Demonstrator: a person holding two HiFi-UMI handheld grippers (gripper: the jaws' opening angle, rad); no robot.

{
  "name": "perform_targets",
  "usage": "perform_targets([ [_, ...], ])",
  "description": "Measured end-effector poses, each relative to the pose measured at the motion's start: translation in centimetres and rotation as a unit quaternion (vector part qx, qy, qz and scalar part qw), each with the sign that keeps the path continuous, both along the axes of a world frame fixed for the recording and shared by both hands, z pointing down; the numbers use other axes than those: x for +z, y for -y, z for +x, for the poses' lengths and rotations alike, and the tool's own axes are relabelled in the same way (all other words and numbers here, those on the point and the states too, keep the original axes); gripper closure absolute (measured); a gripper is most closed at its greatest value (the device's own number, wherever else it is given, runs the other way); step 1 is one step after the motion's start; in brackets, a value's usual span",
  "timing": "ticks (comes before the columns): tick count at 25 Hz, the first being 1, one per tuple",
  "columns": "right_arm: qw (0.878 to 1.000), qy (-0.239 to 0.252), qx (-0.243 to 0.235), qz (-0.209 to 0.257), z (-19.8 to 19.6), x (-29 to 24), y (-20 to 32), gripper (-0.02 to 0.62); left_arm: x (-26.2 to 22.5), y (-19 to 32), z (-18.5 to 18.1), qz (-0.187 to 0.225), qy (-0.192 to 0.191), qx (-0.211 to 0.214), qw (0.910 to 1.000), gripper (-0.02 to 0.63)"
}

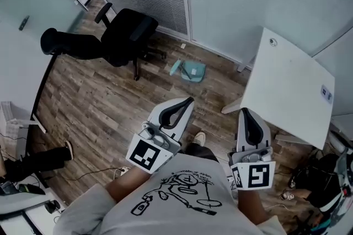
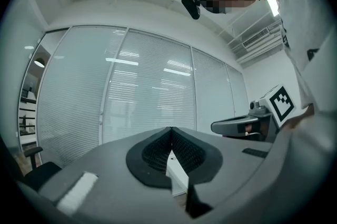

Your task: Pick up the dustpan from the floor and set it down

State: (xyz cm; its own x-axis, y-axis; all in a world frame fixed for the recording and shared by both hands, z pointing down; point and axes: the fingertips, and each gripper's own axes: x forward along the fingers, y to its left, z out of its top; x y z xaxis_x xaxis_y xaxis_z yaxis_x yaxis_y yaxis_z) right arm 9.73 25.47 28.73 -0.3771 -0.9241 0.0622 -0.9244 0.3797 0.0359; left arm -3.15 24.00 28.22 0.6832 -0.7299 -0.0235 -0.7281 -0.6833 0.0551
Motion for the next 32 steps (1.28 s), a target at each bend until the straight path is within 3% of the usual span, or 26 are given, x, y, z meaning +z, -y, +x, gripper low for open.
perform_targets([
  [11,0.999,-0.005,-0.027,-0.028,-1.1,1.6,5.8,0.589,2.0,5.7,-0.2,-0.021,0.003,-0.008,0.9997,0.607],
  [25,0.999,-0.022,-0.008,-0.039,-4.8,2.0,22.1,0.589,3.6,22.3,-2.7,-0.043,-0.008,0.017,0.9989,0.607],
  [32,0.999,-0.024,0.006,-0.028,-6.0,1.0,27.2,0.589,2.5,27.6,-4.7,-0.031,-0.01,0.019,0.9993,0.607],
])
